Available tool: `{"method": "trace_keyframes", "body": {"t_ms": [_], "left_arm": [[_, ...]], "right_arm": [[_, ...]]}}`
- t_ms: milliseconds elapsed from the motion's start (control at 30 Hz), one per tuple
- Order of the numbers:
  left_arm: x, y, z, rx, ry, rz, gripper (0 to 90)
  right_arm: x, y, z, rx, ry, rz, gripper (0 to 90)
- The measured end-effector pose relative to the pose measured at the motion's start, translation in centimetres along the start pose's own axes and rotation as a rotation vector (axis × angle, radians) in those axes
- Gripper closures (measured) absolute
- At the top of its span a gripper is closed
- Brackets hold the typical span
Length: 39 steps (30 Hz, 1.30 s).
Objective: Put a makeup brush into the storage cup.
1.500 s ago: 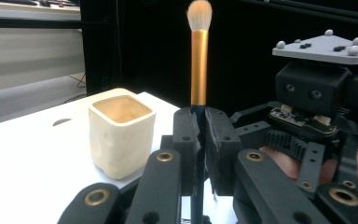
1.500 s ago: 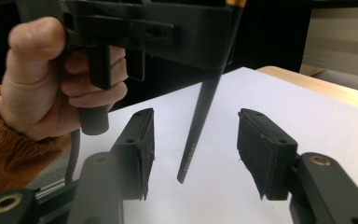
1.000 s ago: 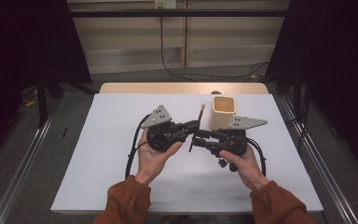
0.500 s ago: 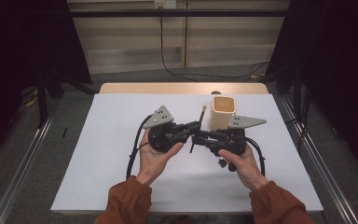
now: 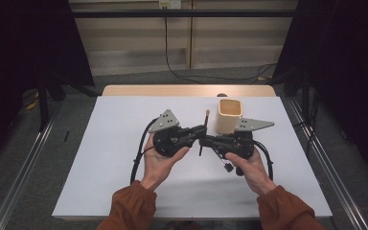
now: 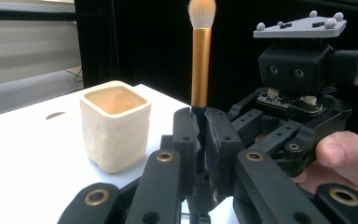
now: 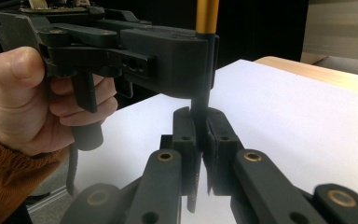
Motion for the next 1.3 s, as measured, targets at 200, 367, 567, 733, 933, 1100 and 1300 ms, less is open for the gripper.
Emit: {"method": "trace_keyframes", "body": {"t_ms": [200,367,567,733,933,1100,1300], "left_arm": [[0.0,0.0,0.1,0.008,-0.008,0.005,83.1],[0.1,0.0,0.1,0.002,-0.017,0.004,79.9],[0.1,0.3,0.0,0.026,-0.032,-0.001,68.3],[0.3,0.5,-0.1,0.038,-0.043,-0.023,50.4],[0.7,0.9,0.0,0.054,-0.052,-0.035,32.1],[0.8,0.7,0.0,0.041,-0.028,-0.053,14.7],[1.2,0.9,-0.1,0.044,-0.048,-0.044,4.7]], "right_arm": [[0.1,0.0,0.0,0.002,0.008,0.009,83.9],[0.2,0.0,-0.1,0.004,0.008,0.020,83.9],[0.3,-0.3,0.0,0.004,0.014,0.036,83.9],[0.3,-0.3,0.1,0.007,0.017,0.037,83.9],[0.6,-0.5,0.0,0.006,0.006,0.043,83.9],[0.8,-0.5,0.0,0.012,0.007,0.052,83.9],[0.9,-0.6,0.1,0.017,0.014,0.060,83.9]]}}
Point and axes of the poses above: each handheld gripper's, and its own axes: x roughly backward along the jaws, z roughly out of its underside, y roughly to its left, the point moved 3 cm from there along -x, roughly forward along the jaws, and after that the axes turned 2 degrees about z, right-handed, at the moved point
